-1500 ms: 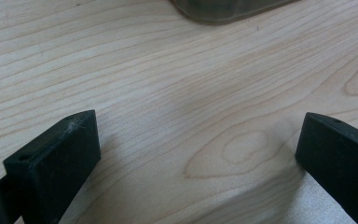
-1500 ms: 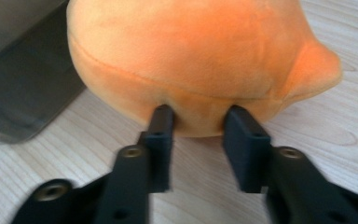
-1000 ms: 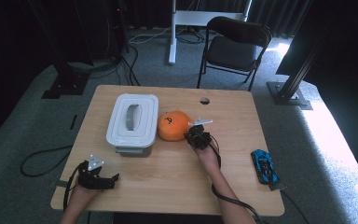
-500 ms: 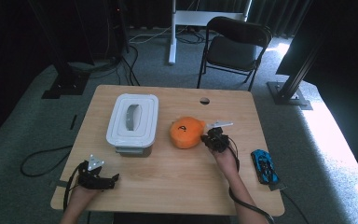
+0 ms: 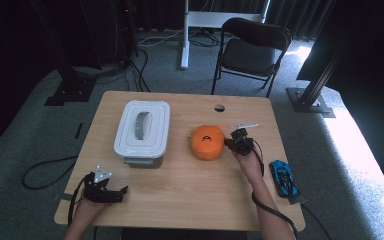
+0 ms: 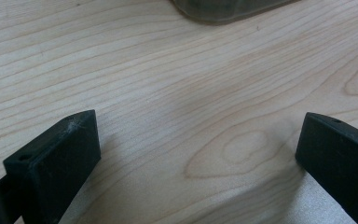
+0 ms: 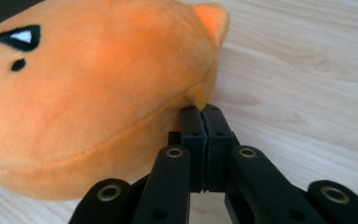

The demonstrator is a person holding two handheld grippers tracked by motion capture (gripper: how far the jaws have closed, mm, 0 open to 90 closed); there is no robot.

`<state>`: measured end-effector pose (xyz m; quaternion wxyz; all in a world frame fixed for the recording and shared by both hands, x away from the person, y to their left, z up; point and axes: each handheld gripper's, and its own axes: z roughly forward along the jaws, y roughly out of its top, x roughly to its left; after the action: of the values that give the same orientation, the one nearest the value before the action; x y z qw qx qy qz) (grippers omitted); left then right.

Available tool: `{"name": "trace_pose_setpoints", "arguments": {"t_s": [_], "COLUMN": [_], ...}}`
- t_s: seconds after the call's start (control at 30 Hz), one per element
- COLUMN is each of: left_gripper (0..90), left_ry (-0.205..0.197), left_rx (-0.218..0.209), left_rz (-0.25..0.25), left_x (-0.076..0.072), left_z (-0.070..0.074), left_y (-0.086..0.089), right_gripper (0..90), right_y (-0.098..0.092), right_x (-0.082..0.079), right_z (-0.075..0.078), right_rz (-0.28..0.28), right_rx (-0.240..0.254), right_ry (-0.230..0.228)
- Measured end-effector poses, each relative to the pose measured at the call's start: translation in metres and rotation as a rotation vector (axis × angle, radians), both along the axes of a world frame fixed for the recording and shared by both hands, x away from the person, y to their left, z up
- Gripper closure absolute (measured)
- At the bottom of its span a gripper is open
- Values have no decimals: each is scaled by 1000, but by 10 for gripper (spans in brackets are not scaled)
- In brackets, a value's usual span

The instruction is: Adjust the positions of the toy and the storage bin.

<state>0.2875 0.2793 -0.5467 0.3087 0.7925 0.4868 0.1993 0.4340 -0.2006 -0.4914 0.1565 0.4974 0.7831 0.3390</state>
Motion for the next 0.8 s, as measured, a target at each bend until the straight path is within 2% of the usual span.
{"name": "trace_pose_setpoints", "arguments": {"t_s": [0.13, 0.2, 0.27, 0.37, 0.43, 0.57, 0.6, 0.7, 0.8], "left_gripper": [2, 2, 2, 2, 2, 2, 2, 2, 2], "left_ry": [0, 0, 0, 0, 0, 0, 0, 0, 0], "left_rx": [0, 0, 0, 0, 0, 0, 0, 0, 0], "left_rz": [0, 0, 0, 0, 0, 0, 1, 0, 0], "left_x": [0, 0, 0, 0, 0, 0, 0, 0, 0], "left_z": [0, 0, 0, 0, 0, 0, 0, 0, 0], "left_y": [0, 0, 0, 0, 0, 0, 0, 0, 0], "right_gripper": [872, 755, 694, 620, 579, 520, 513, 485, 471], "right_y": [-1, -4, -8, -14, -15, -12, -9, 1, 10], "right_x": [5, 4, 0, -11, -21, -43, -48, -61, -65], "right_z": [2, 2, 4, 7, 11, 16, 16, 12, 5], "right_rz": [-7, -20, -19, -3, 0, 42, 57, 90, 101], "right_rx": [4, 22, 42, 61, 71, 122, 139, 144, 140], "right_ry": [15, 19, 21, 17, -3, -31, -29, -35, -26]}}
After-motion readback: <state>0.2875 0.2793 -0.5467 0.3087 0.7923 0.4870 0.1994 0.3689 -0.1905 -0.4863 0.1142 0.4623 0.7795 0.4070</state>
